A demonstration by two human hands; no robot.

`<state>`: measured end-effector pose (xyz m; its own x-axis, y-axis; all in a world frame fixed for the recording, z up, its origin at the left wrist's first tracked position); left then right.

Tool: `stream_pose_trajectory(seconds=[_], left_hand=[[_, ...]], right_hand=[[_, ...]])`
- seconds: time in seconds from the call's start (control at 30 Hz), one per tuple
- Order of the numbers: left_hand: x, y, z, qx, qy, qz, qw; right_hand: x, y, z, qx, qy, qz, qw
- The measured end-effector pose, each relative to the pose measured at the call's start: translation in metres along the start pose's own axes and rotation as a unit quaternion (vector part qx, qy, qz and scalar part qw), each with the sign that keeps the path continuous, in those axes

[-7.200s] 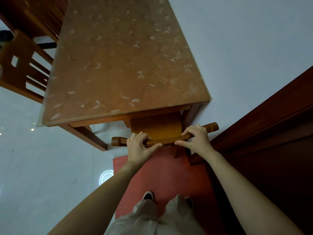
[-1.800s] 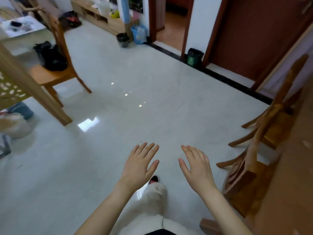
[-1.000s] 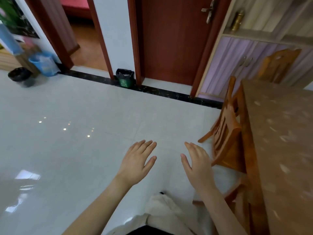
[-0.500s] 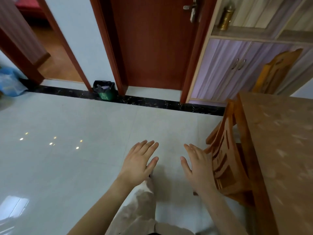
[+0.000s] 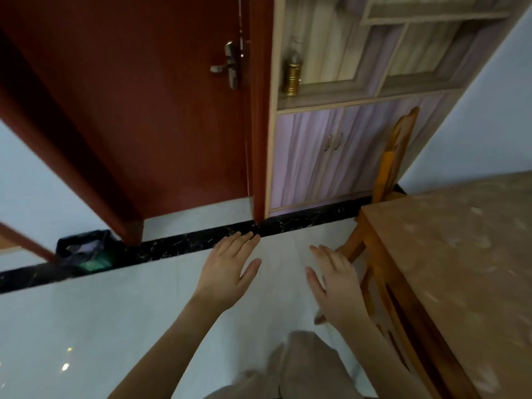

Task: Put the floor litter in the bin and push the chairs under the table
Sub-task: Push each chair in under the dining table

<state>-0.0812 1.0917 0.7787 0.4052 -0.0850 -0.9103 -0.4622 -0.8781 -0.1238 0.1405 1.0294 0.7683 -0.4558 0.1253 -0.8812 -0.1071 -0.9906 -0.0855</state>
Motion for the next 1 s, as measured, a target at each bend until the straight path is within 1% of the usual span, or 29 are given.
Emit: stream_pose_trajectory(seconds=[0.17,0.3,0.43,0.57,0.67,0.73,0.8,0.93,1.0], left_hand=[[0.030,-0.099,0.021,0.042,0.012,0.039,0.998],[0.052,-0.187,0.028,0.053,0.024,0.055,0.997],[0.057,-0.283,0.020,0.072,0.033,0.060,0.995],[0.060,-0.373,0.011,0.115,0.038,0.068,0.990],[0.064,-0.430,0.007,0.148,0.053,0.058,0.986],[0.071,-0.464,0.006,0.173,0.067,0.063,0.981],[0.084,-0.496,0.009,0.204,0.072,0.088,0.972],[0.110,-0.559,0.013,0.274,0.059,0.135,0.950],[0.118,-0.592,0.011,0.315,0.058,0.163,0.933]], right_hand=[[0.007,-0.088,-0.035,0.051,-0.007,-0.011,0.999],[0.007,-0.169,-0.074,0.069,-0.008,-0.018,0.997],[-0.012,-0.242,-0.106,0.104,-0.014,-0.037,0.994],[-0.031,-0.303,-0.132,0.109,0.017,-0.045,0.993],[-0.039,-0.339,-0.150,0.144,0.027,-0.055,0.988],[-0.039,-0.358,-0.159,0.164,0.025,-0.066,0.984],[-0.034,-0.373,-0.169,0.192,0.031,-0.077,0.978],[-0.028,-0.402,-0.184,0.260,0.036,-0.112,0.958],[-0.030,-0.417,-0.189,0.292,0.034,-0.137,0.946]])
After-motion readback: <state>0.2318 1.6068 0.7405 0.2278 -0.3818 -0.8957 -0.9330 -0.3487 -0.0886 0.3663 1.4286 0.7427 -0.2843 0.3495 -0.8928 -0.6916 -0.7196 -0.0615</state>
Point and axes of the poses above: each hand's wrist, its own y-axis away from the middle knuckle, its own x-axis out of the palm, z = x × y, the point moved 4 cm from there along -y, towards the middle knuckle
